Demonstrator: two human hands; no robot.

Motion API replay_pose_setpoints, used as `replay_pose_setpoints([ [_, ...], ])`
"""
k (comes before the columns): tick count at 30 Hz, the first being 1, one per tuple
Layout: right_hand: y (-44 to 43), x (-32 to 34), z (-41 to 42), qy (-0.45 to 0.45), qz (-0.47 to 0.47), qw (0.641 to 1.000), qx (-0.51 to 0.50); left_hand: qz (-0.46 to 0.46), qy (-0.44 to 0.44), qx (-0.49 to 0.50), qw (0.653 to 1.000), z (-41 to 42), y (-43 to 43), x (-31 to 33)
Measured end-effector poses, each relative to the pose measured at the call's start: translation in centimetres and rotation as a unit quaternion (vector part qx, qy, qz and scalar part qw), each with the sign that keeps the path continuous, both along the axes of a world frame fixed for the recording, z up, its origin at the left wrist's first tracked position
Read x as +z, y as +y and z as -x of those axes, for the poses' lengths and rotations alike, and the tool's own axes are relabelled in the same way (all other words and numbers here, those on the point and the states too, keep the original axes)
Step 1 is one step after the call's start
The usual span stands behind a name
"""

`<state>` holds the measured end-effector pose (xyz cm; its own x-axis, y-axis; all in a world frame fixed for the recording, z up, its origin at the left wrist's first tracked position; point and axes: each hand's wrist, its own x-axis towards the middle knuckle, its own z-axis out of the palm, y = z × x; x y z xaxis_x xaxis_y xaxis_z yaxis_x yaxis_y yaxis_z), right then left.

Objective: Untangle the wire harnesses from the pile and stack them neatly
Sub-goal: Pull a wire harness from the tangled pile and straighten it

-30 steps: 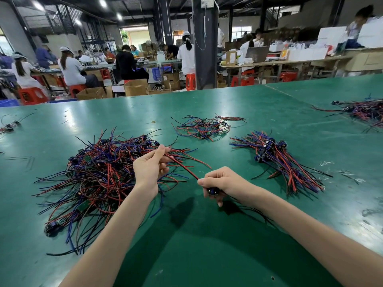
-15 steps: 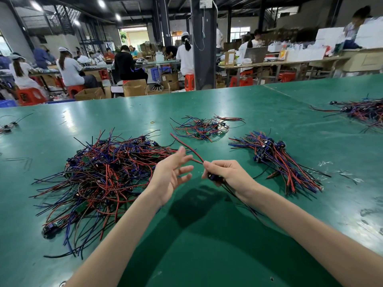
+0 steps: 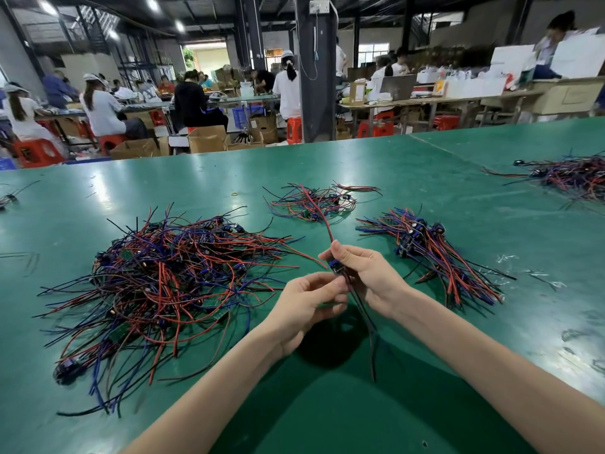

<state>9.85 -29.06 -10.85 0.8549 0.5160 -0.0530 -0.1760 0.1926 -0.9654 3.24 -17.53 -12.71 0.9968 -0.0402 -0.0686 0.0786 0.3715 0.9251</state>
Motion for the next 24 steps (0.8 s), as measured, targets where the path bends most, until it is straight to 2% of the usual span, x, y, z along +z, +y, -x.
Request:
replay_pose_setpoints([
  [8, 0.07, -0.34, -0.32, -0.012, -0.019, 1.0, -0.015, 0.021, 0.013, 0.035, 0.999, -0.13, 0.09, 0.05],
  [16, -0.06, -0.65, -0.32, -0.05, 0.018, 0.997, 0.057, 0.006, 0.019, 0.116, 0.993, -0.07, 0.5, 0.54],
  [20, -0.08, -0.75, -0.23, -0.092, 0.033, 0.995, 0.022, -0.053, 0.031, 0.132, 0.989, 0.01, 0.27, 0.65],
  [24, 0.02, -0.71, -0.15, -0.106, 0.025, 0.994, 0.001, -0.033, 0.019, 0.123, 0.992, -0.02, 0.1, 0.71],
])
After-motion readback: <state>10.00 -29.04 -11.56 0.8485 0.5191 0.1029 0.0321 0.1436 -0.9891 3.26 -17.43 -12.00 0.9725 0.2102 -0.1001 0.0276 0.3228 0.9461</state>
